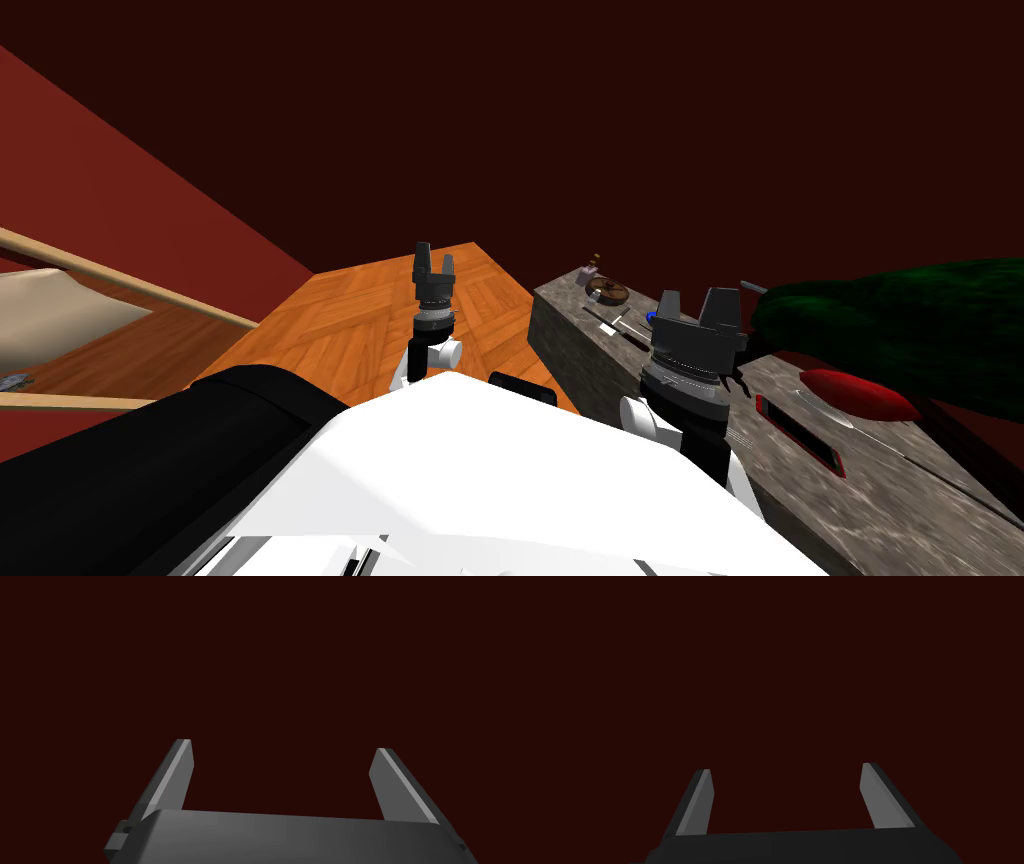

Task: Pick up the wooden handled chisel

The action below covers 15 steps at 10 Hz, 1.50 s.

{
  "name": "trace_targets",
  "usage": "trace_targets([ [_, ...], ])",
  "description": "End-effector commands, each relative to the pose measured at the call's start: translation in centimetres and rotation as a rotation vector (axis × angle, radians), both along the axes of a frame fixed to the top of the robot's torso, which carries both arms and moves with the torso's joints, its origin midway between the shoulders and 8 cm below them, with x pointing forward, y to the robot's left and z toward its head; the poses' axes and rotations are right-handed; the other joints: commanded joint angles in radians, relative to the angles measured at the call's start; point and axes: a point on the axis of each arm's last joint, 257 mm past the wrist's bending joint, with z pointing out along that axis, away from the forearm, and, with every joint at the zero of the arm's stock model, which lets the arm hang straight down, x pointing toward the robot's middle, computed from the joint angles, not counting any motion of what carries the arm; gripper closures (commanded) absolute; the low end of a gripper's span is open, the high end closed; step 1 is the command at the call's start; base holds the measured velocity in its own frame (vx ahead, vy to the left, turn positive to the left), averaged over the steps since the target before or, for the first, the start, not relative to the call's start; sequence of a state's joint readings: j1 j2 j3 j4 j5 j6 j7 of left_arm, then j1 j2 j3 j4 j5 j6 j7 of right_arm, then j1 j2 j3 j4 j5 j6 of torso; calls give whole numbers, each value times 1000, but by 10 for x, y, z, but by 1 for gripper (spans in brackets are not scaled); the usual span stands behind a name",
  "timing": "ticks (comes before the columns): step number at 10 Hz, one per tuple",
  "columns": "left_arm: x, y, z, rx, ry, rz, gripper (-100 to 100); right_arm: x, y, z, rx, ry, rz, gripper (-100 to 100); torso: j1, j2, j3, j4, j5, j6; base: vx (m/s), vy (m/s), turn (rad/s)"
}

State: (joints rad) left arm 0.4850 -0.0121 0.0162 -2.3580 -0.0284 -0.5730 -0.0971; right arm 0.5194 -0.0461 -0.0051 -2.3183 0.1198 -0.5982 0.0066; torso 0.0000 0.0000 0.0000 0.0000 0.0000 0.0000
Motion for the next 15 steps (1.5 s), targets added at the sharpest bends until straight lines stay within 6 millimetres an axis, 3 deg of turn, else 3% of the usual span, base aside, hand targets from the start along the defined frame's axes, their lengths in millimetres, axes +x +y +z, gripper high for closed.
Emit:
trace_targets([
  [1, 0, 0, 0, 0, 0, 0, 0, 3, 2, -3, -29, 12, 4, -100, 0, 0, 0, 0, 0, 0, -25, 18, -29],
  [8, 0, 0, 0, 0, 0, 0, 0, 27, 7, -41, -230, 138, 10, -100, 5, 5, 3, 1, 1, 0, -65, 61, -39],
  [10, 0, 0, 0, 0, 0, 0, 0, 36, 3, -66, -311, 206, 4, -100, 3, 3, 2, 1, 1, 0, -37, 54, 4],
  [11, 0, 0, 0, 0, 0, 0, 0, 36, 5, -66, -326, 208, 10, -100, 4, 3, 2, 1, 1, 0, -33, 46, 1],
  [13, 0, 0, 0, 0, 0, 0, 0, 44, -3, -97, -410, 286, 2, -100, 3, 2, 1, 0, 1, 0, -23, 56, 32],
  [14, 0, 0, 0, 0, 0, 0, 0, 44, -2, -97, -433, 288, 11, -100, 4, 1, 1, 0, 1, 0, -15, 49, 16],
  [15, 0, 0, 0, 0, 0, 0, 0, 46, -8, -114, -473, 331, 6, -100, 3, 1, 1, 0, 1, 0, -5, 52, 48],
])
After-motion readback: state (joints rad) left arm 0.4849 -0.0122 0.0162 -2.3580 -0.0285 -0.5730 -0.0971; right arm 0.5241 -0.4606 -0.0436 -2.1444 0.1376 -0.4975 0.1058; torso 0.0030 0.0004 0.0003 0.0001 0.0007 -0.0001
